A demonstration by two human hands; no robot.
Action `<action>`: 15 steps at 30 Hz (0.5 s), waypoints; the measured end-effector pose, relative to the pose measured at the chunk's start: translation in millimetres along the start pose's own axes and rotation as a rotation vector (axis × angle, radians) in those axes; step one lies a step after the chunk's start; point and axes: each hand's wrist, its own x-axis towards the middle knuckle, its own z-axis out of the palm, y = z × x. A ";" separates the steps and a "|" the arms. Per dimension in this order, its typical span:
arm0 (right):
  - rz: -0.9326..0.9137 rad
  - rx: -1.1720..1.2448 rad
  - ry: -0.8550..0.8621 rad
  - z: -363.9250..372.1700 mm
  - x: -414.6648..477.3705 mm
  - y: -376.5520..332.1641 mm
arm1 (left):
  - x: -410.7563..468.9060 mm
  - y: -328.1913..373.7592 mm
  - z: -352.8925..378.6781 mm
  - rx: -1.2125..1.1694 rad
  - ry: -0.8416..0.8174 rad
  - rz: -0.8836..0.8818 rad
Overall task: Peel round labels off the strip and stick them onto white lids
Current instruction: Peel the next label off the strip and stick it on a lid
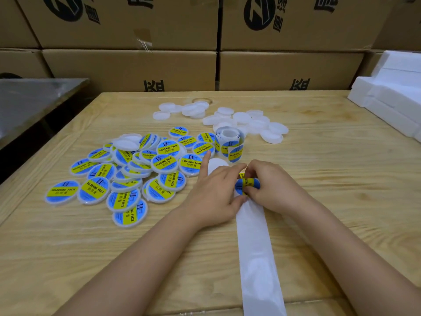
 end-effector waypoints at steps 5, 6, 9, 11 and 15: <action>0.015 0.005 0.014 -4.8 -3.5 -1.9 | 0.5 0.3 -0.1 0.022 -0.009 -0.014; 0.024 0.017 0.010 -6.4 -4.2 -2.3 | 0.4 0.2 0.0 0.026 -0.010 -0.016; 0.033 0.050 -0.007 -12.4 -6.1 -2.2 | -0.1 -0.6 0.7 0.033 -0.007 -0.021; 0.042 0.060 -0.009 -17.1 -6.9 -1.1 | -0.7 -0.8 1.1 0.044 -0.017 -0.023; 0.081 0.143 0.017 -29.9 -6.5 2.0 | 0.2 -1.6 3.3 0.021 -0.037 -0.051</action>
